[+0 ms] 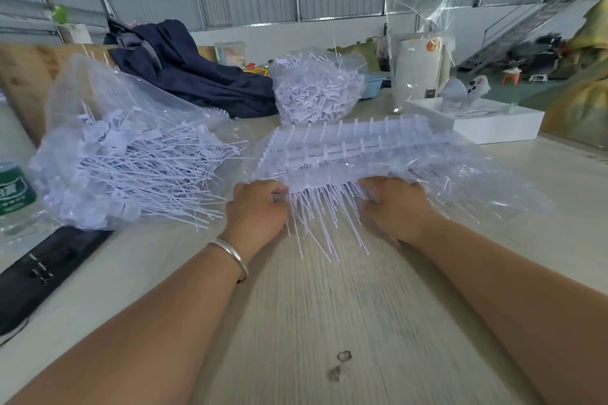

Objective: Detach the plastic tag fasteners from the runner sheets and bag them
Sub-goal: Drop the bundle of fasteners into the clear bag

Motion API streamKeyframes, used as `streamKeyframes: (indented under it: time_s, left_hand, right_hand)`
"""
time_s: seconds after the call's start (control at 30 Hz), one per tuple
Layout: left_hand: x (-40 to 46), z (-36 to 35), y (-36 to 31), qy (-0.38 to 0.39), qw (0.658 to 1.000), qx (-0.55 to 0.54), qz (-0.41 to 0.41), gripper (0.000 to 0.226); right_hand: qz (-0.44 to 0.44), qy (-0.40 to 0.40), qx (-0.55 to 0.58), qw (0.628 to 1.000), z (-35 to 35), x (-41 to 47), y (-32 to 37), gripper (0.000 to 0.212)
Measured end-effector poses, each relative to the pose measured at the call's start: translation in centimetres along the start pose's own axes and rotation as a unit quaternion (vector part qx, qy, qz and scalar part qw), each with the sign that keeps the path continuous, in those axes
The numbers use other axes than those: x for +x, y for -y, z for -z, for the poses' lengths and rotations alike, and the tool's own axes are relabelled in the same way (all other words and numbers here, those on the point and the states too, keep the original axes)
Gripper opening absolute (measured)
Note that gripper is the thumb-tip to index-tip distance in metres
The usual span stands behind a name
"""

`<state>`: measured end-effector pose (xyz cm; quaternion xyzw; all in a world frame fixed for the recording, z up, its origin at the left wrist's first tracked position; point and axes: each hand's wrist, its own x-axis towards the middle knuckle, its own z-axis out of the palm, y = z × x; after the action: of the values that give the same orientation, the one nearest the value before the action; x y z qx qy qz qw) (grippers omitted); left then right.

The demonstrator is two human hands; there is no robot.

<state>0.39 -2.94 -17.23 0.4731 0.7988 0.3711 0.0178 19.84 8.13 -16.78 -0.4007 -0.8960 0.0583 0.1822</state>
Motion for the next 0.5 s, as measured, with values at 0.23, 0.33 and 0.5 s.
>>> streamKeyframes:
  time_s: [0.23, 0.33, 0.5]
  left_hand:
    - [-0.6, -0.1, -0.6, -0.067, 0.997, 0.015, -0.032, 0.021]
    - [-0.8, -0.2, -1.0, -0.067, 0.997, 0.032, -0.017, 0.033]
    - [-0.9, -0.3, -1.1, -0.014, 0.998, 0.068, 0.002, 0.051]
  right_hand:
    - [-0.04, -0.156, 0.044, 0.986, 1.8, -0.1, 0.5, 0.027]
    - [-0.057, -0.157, 0.107, 0.98, 2.7, -0.5, 0.6, 0.02]
    - [-0.081, -0.078, 0.196, 0.974, 2.9, -0.9, 0.6, 0.021]
